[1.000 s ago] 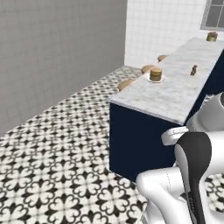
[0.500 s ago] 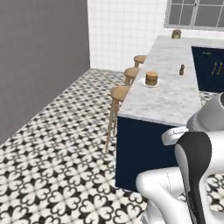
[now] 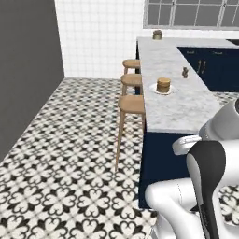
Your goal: Take the strawberry from the fridge and place it on top of the pancake, located on the dining counter.
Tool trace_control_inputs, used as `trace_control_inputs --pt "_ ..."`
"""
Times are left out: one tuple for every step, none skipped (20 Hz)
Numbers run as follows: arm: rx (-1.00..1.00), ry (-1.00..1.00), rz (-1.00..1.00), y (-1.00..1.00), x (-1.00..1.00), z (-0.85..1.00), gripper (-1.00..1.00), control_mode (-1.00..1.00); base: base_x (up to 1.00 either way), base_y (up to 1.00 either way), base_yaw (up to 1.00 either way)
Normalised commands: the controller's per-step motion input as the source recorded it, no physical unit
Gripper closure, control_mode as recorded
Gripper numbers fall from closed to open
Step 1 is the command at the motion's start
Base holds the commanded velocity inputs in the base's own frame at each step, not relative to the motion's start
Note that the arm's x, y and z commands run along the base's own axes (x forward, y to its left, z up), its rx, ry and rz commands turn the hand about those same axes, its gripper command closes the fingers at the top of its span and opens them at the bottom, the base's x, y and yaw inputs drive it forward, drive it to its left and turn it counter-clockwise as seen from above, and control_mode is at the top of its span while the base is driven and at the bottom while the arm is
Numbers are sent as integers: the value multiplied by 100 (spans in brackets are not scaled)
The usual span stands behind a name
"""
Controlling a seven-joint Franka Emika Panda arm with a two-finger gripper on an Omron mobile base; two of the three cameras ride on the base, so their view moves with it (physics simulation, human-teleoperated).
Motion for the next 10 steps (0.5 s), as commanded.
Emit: trace_control_inputs --pt "0 0 0 0 0 0 100 100 9 100 -41" --pt "0 0 0 0 0 0 100 100 9 100 -42" --pt "0 0 0 0 0 0 100 100 15 100 -43" --pt "0 0 0 0 0 0 100 100 19 100 -44" --pt "0 0 0 0 0 0 100 100 19 100 -44" --pt "0 0 0 0 0 0 100 100 12 100 -43" --pt "0 0 0 0 0 0 100 100 10 100 -44" --pt "0 0 0 0 0 0 100 100 11 100 -45" --pt "0 0 0 0 0 0 100 100 15 100 -48" --pt "0 0 0 0 0 0 100 100 23 100 -51"
